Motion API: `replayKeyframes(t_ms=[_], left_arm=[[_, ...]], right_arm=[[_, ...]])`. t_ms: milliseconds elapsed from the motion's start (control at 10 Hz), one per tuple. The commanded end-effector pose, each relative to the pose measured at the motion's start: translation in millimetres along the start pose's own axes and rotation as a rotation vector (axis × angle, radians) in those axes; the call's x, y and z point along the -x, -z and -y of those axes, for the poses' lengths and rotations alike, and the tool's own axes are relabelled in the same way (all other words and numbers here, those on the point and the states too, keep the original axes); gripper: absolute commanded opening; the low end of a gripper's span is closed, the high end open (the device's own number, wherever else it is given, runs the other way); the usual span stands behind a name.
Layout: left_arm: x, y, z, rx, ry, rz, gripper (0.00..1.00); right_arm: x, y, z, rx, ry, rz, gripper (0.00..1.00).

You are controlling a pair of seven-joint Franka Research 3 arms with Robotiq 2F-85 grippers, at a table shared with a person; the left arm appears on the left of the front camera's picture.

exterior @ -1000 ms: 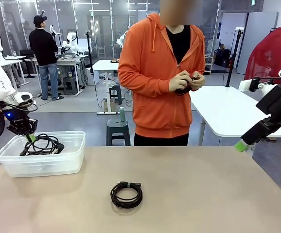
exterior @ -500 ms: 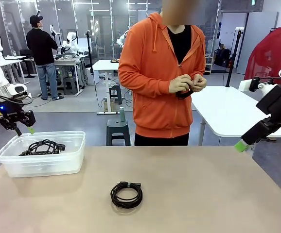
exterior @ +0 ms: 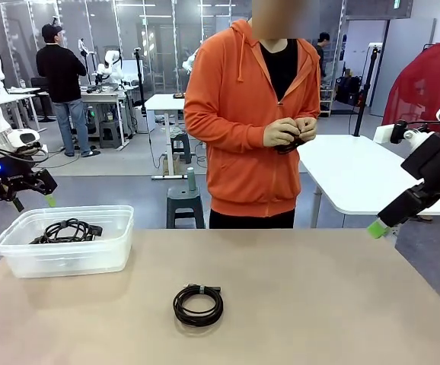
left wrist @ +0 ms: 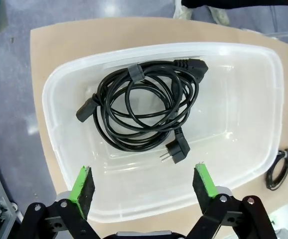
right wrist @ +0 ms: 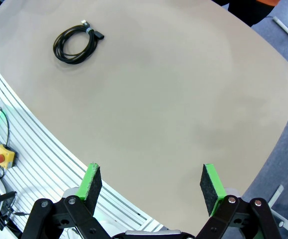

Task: Organize and store the cables.
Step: Place the Power Cable into the Organizing box, then place the USB Extension Cable into the Organizing box.

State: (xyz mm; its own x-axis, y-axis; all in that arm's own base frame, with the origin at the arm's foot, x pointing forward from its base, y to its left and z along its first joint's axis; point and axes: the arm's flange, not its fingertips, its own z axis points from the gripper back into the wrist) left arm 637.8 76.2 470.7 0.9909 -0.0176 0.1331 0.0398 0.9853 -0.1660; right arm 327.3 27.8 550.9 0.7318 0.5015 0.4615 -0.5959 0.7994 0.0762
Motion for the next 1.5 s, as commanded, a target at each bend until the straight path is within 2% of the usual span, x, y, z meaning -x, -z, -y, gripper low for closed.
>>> replayKeyframes(t_ms=[0,1400], left_arm=[[-1.1,2.1,-1.5,0.008,-0.013,0.004,1.00],[-1.1,2.1,-1.5,0.008,-0.013,0.004,1.00]], right_arm=[[-2.4,-0.7,-0.5,0.003,-0.002,-0.010,1.00],[-2.4,-0.7,-0.5,0.003,-0.002,-0.010,1.00]])
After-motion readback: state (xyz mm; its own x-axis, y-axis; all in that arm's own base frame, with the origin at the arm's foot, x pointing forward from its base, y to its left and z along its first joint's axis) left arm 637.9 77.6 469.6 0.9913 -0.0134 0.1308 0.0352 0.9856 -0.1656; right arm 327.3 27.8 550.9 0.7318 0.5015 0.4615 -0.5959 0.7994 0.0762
